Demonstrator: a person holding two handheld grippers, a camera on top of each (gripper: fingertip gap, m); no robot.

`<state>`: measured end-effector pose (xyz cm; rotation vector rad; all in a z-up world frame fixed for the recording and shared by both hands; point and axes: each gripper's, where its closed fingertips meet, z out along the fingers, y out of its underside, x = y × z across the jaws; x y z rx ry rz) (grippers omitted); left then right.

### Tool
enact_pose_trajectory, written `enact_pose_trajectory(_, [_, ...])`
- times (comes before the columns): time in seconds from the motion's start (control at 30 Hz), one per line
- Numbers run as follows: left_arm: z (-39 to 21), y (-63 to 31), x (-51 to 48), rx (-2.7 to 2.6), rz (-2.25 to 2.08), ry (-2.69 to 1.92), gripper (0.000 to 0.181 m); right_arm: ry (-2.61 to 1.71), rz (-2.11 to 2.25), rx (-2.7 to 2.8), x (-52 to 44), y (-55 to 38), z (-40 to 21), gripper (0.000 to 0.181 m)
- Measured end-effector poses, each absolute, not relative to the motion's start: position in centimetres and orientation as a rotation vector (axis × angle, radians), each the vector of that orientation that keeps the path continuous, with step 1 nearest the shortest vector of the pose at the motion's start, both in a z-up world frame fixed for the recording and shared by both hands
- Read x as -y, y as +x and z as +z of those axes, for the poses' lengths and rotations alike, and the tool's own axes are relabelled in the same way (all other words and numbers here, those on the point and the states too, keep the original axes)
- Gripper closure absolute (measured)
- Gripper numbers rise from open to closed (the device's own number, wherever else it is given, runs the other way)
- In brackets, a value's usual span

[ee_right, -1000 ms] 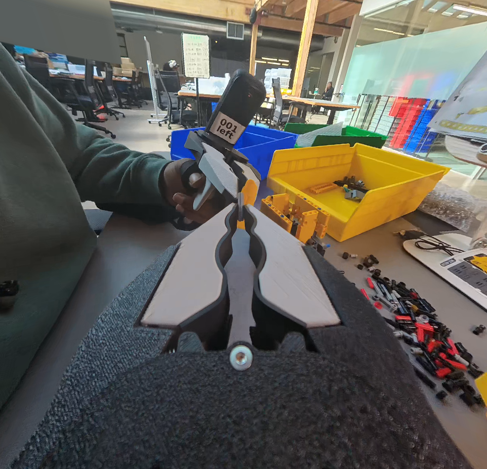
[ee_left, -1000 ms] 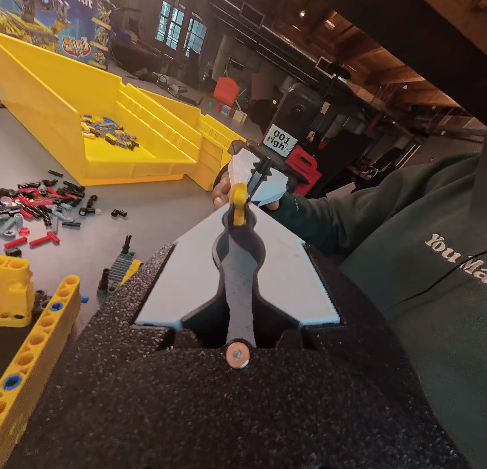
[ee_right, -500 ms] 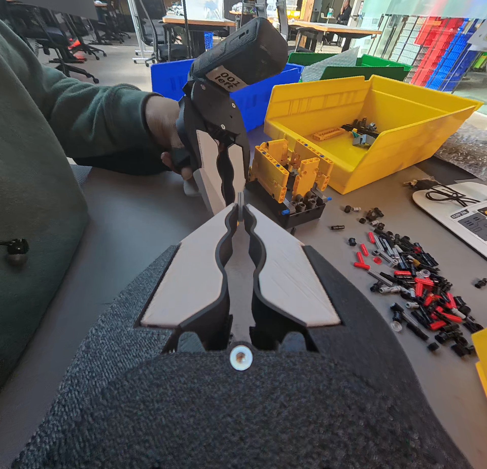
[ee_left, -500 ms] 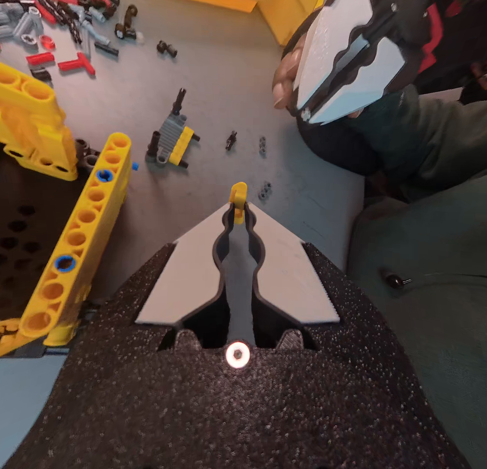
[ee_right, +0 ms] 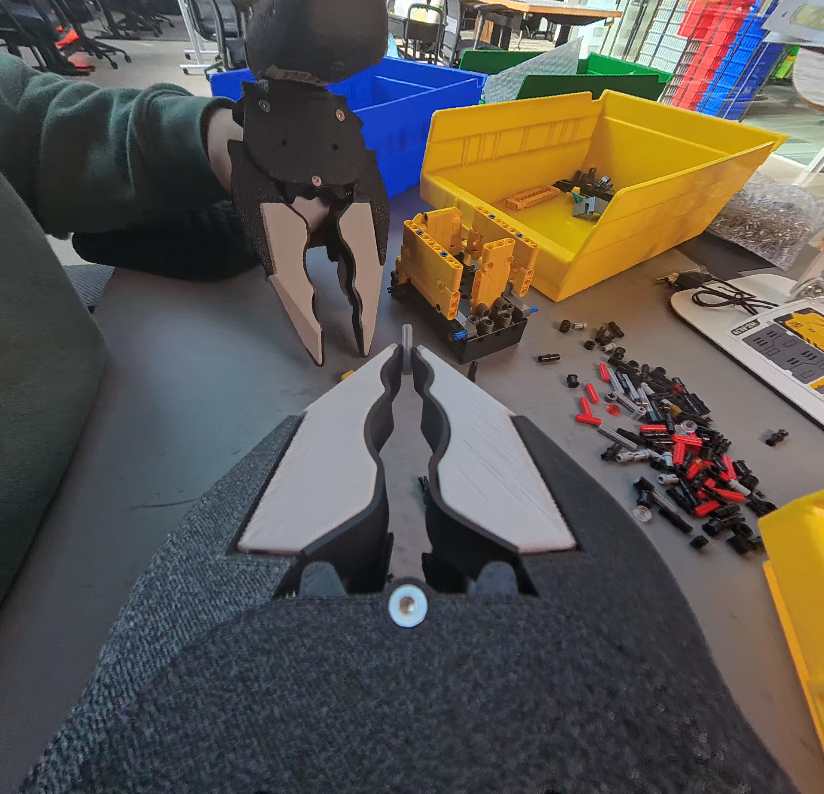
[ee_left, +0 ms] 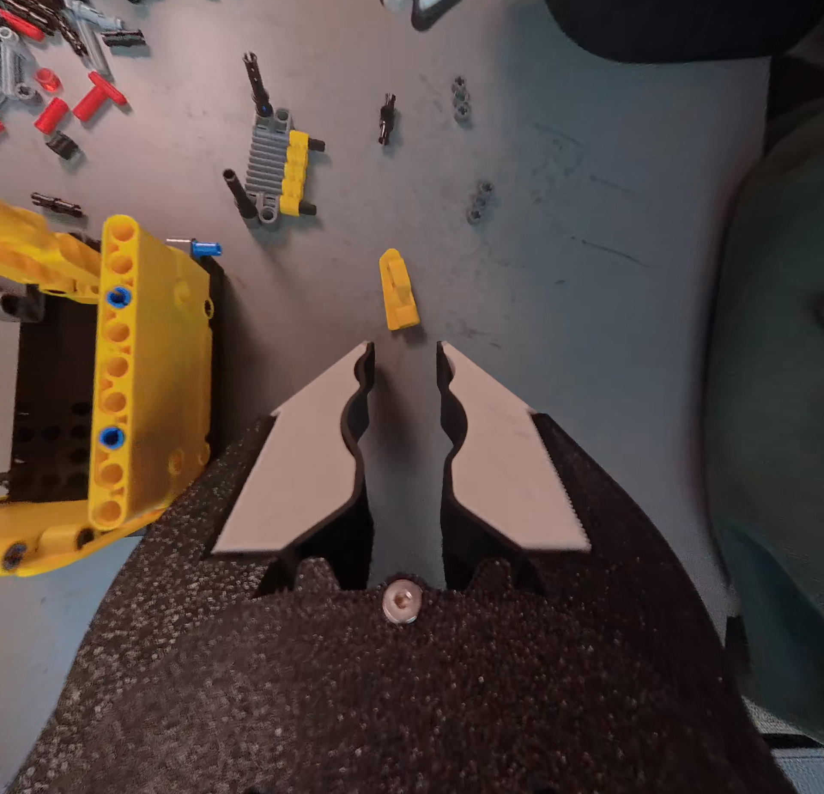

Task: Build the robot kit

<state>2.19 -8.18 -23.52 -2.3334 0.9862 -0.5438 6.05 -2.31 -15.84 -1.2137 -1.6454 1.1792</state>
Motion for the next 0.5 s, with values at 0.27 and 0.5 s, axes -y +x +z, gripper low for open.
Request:
enact_pose_trajectory(0.27, [-22.6, 7.4, 10.4, -1.158, -0.782, -2.161, 0.155, -1.195, 1.180, 1.620, 2.1, 6.6, -15.0, 0.178])
enact_pose_trajectory(0.5, [-22.2, 6.3, 8.0, -1.273, -0.501, -2.072, 0.158, -1.198, 1.178, 1.599, 1.6, 6.8, -14.6, 0.178])
